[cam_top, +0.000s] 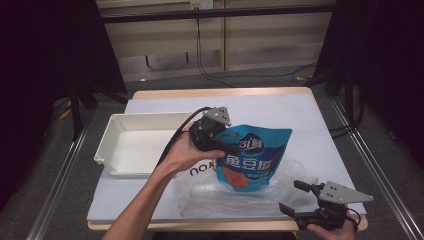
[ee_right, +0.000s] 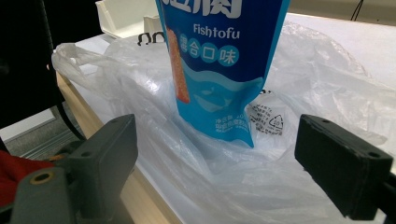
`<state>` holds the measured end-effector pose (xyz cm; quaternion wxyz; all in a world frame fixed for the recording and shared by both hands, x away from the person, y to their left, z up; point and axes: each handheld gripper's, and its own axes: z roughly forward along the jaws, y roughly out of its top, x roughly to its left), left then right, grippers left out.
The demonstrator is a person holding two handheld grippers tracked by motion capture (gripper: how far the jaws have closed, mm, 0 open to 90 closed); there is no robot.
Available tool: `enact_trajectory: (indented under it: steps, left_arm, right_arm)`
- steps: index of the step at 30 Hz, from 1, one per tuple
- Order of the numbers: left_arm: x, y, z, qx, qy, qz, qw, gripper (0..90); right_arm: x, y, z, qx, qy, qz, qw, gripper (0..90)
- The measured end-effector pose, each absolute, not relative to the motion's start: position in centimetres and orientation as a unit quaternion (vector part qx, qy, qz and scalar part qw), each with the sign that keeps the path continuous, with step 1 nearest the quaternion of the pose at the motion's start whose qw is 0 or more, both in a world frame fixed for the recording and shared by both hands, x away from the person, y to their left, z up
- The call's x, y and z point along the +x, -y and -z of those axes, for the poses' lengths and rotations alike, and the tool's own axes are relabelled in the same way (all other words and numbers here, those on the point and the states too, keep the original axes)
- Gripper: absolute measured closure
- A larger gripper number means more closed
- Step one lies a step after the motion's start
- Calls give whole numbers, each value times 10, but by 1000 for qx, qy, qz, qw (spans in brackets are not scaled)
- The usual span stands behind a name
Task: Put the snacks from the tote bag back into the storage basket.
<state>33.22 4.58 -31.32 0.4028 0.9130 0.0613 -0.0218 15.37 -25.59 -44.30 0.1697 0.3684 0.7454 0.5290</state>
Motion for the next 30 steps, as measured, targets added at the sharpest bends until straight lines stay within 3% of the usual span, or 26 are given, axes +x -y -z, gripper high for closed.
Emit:
enact_trajectory:
  steps: [5,7,12,30]
  left_arm:
    - [336,-45,317,914,-65,30,400,770]
    - [337,-45,319,914,-61,38,399,830]
    - [338,-44,319,916,-53,41,396,883]
    - [341,-31,311,916,-45,61,394,900]
  right_arm:
    - [154,257,443,368,-745,-529,170,134]
    - [154,257,443,370,-744,-531,168,134]
    - [154,257,443,371,-744,-530,168,134]
    - [153,259,443,373,-740,-533,169,134]
